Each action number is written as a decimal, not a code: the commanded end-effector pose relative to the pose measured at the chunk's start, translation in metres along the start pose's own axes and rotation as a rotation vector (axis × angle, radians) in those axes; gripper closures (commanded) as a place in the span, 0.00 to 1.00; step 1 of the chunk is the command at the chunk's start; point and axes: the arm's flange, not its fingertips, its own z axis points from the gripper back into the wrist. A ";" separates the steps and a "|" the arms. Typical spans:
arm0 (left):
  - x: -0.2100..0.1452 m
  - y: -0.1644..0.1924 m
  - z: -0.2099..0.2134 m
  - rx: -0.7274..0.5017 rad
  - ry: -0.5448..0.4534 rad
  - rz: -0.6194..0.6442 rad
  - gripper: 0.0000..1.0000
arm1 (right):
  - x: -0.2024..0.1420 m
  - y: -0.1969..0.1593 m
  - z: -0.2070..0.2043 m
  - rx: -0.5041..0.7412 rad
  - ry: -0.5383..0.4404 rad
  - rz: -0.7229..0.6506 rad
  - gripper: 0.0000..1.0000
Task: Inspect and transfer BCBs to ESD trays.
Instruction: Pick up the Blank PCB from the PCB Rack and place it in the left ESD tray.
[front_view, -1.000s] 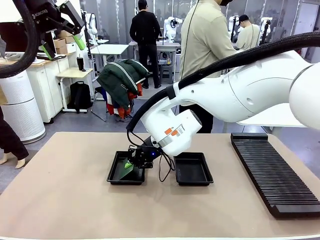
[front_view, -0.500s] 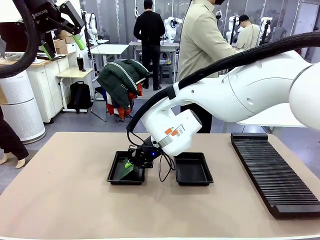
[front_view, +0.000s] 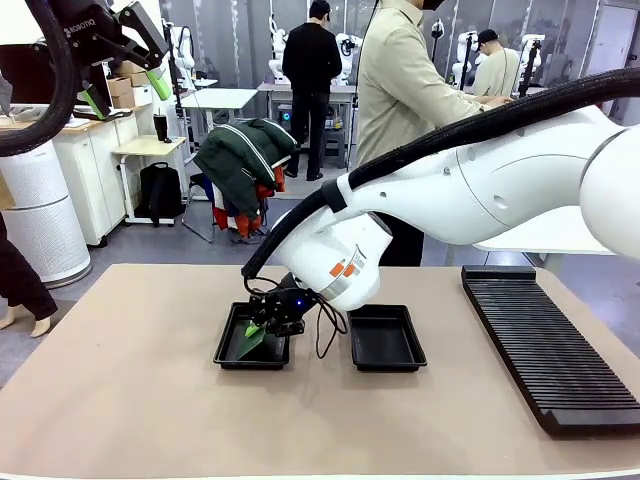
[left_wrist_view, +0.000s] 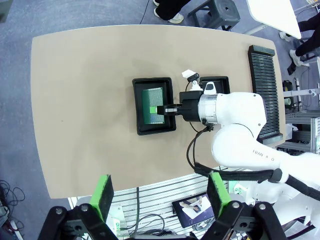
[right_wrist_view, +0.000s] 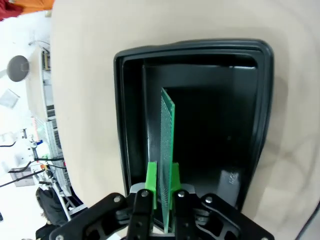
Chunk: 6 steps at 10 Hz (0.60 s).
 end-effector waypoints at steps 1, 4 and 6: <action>-0.001 0.001 -0.001 0.000 0.002 0.002 0.00 | 0.002 0.019 0.004 -0.053 -0.006 -0.009 0.79; -0.001 0.001 -0.001 0.000 0.002 0.002 0.00 | 0.004 0.038 0.011 -0.136 -0.003 0.007 0.68; -0.001 0.001 -0.001 0.000 0.002 0.002 0.00 | 0.006 0.051 0.016 -0.223 0.017 0.004 0.58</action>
